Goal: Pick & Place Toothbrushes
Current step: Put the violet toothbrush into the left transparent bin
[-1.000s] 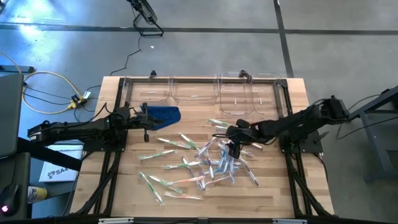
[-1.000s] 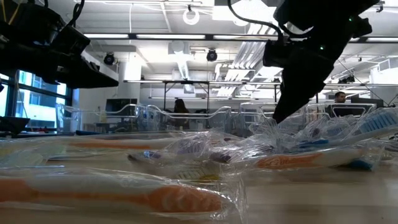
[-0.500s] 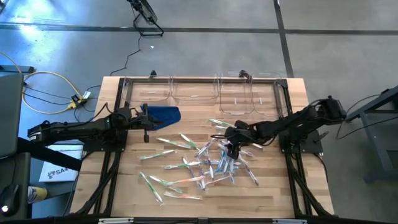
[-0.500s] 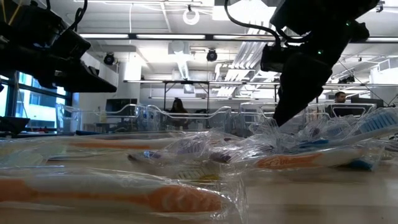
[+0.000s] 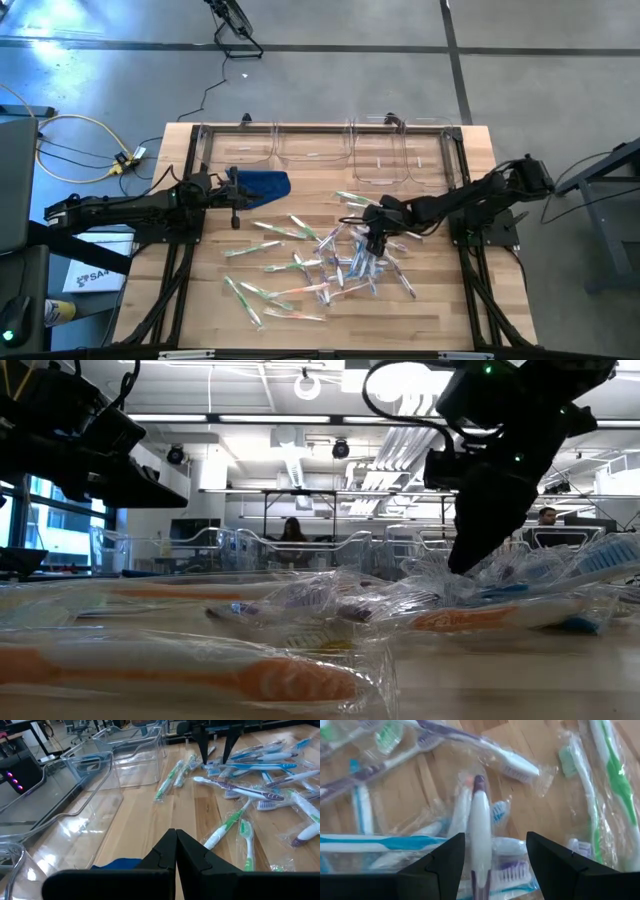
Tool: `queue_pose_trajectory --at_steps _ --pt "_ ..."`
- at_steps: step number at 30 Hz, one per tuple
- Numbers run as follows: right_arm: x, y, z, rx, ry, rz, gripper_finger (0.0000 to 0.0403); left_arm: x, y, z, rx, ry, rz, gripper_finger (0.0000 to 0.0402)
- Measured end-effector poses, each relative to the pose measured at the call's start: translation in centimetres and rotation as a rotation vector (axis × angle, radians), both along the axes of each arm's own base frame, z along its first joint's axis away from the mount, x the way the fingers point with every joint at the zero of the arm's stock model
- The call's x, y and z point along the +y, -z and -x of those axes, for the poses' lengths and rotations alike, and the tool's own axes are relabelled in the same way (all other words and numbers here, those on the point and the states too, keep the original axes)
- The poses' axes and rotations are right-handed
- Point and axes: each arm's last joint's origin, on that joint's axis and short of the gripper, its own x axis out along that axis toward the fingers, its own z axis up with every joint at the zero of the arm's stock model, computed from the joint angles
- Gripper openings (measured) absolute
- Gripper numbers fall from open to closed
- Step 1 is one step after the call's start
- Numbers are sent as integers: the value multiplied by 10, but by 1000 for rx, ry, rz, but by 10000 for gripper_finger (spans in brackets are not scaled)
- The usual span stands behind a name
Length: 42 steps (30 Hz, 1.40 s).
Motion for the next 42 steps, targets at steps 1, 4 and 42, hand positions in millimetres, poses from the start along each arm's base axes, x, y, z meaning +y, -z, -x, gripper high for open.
queue_pose_trajectory --at_steps 1,4,42 --pt "0 1 0 1 0 0 205 0 0 0 0 0 0 0" --pt "0 0 -1 -12 0 -1 203 0 0 0 0 0 0 0" --pt "0 -2 -3 -35 11 16 42 0 0 0 0 0 0 0"
